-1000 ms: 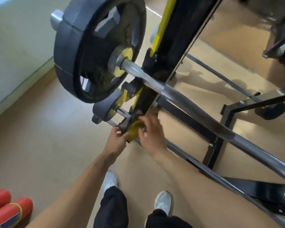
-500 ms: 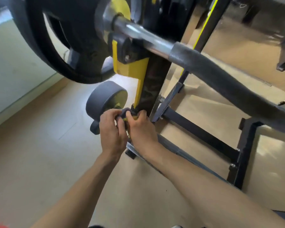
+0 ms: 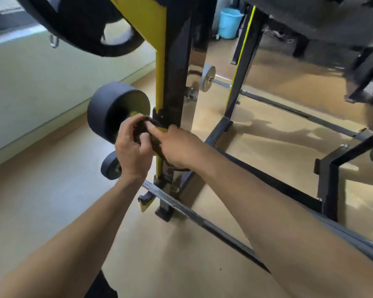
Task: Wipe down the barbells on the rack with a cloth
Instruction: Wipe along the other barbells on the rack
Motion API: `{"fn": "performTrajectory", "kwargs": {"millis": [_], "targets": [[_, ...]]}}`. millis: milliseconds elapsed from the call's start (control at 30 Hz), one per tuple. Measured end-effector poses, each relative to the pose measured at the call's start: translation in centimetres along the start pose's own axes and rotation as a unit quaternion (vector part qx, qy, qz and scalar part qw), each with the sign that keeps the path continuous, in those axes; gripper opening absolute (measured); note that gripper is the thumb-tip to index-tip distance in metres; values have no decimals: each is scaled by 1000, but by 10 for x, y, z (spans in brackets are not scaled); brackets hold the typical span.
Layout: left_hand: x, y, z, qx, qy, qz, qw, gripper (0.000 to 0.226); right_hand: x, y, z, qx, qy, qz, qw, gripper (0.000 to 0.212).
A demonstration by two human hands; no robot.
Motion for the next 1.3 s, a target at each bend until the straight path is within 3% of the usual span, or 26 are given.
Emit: {"fn": "performTrajectory", "kwargs": {"millis": [200, 300, 400, 467, 567, 733, 900, 1067, 1300], "targets": [[1, -1, 2, -4, 17, -30, 999, 27, 19, 1, 51, 0, -31, 3, 1000, 66], [-1, 0, -2, -14, 56, -26, 998, 24, 22, 11, 49, -26, -104, 18, 994, 61], [5, 4, -2, -16, 49, -40, 998, 22, 9, 18, 19, -54, -134, -58, 988, 59], [8, 4, -2, -11, 40, -47, 998, 23, -2, 16, 9, -23, -109, -59, 992, 53], [14, 3, -4, -23, 45, -79, 996, 25, -4, 13, 23, 68, -58, 56, 994, 35], [37, -15, 13, -68, -102, -221, 968, 25, 13, 7, 61, 99, -37, 141, 984, 43], [72, -53, 57, -131, -211, -93, 964, 24, 36, 18, 111, 42, -42, 142, 988, 34], [99, -81, 89, -242, -192, -19, 951, 36, 59, 18, 154, 43, -69, 135, 988, 33], [142, -114, 133, -338, -220, -80, 911, 31, 97, 22, 218, 43, -150, 73, 985, 23]]}}
Point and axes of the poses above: each hand's wrist, its own z-axis away from the middle knuckle, its own y-axis out of the back of the hand, x = y × z, the point moved 5 cm from there along -z, towards the middle knuckle, and after that the axes turned 2 degrees about x, right-handed, at the moved point
